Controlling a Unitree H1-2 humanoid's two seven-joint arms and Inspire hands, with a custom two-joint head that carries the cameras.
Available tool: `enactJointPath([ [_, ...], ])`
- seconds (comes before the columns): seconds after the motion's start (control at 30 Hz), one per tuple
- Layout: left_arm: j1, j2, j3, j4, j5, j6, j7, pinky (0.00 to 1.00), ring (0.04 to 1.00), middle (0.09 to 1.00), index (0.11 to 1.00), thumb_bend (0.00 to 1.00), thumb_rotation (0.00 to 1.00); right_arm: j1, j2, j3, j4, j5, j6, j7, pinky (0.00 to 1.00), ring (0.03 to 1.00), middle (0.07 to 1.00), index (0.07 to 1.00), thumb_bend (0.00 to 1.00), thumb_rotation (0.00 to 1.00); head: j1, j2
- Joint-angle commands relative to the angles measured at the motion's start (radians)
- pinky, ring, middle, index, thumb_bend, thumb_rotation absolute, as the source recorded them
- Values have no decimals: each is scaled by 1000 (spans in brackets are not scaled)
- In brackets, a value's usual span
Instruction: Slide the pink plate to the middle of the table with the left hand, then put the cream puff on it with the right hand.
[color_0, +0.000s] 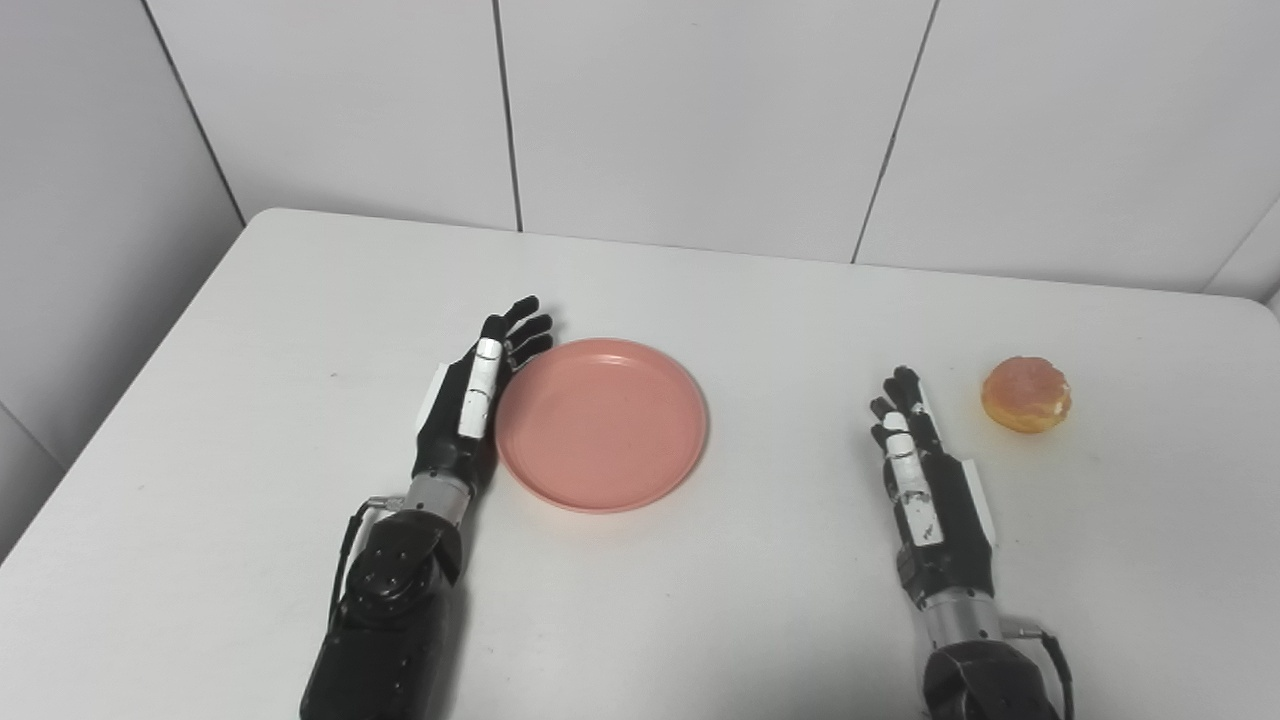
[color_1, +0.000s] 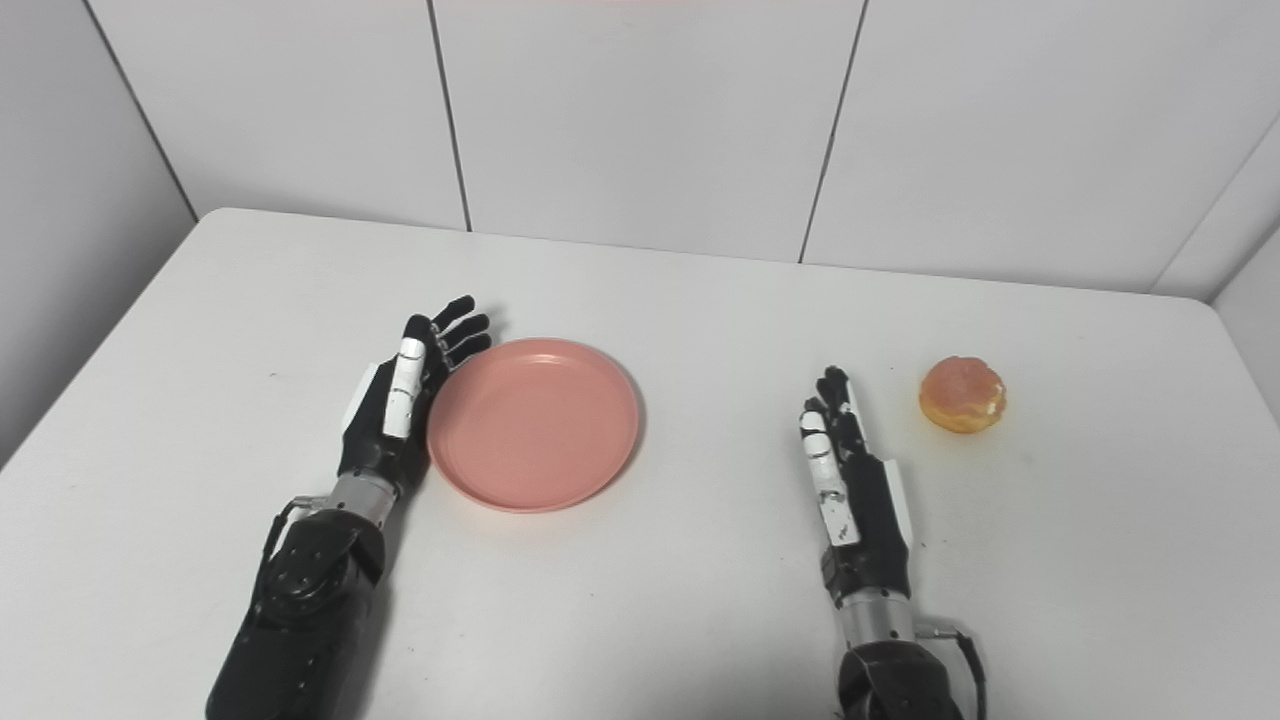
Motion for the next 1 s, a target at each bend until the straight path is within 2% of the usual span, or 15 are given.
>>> enactJointPath([
  [0.0, 29, -15, -26, -5, 2, 18, -37, 833, 866, 864, 844, 732, 1000, -15, 27, 11, 11, -5, -24, -8, 1000, 962, 968, 960, 611, 795, 0, -1],
  [0.17, 48, -9, -39, 13, -4, -32, -78, 859, 881, 873, 867, 715, 1000, -32, 46, 14, 38, -2, -35, -25, 1000, 957, 956, 951, 679, 756, -57, -6],
  [0.33, 62, -12, -60, -2, 0, -37, -96, 888, 889, 884, 878, 698, 1000, -36, 45, 25, 36, -20, -26, -34, 1000, 978, 956, 957, 654, 785, -60, -2],
  [0.57, 85, -17, -84, -46, -4, -4, -103, 891, 890, 881, 881, 724, 1000, -39, 48, 19, 31, -7, -21, -37, 1000, 967, 951, 951, 687, 746, -67, 18],
  [0.67, 92, -20, -92, -62, -6, 8, -106, 901, 893, 878, 879, 726, 1000, -40, 45, 19, 27, -10, -20, -42, 1000, 964, 952, 951, 697, 753, -45, 25],
  [0.83, 110, -47, -110, -106, 5, 29, -92, 900, 889, 882, 882, 714, 1000, -30, 37, 16, 8, -4, -16, -39, 1000, 969, 955, 949, 663, 755, -18, 30],
  [0.97, 117, -47, -133, -124, 18, 39, -97, 885, 892, 897, 899, 716, 1000, -29, 35, 10, 7, 14, -22, -35, 1000, 954, 947, 939, 669, 729, -15, 31],
])
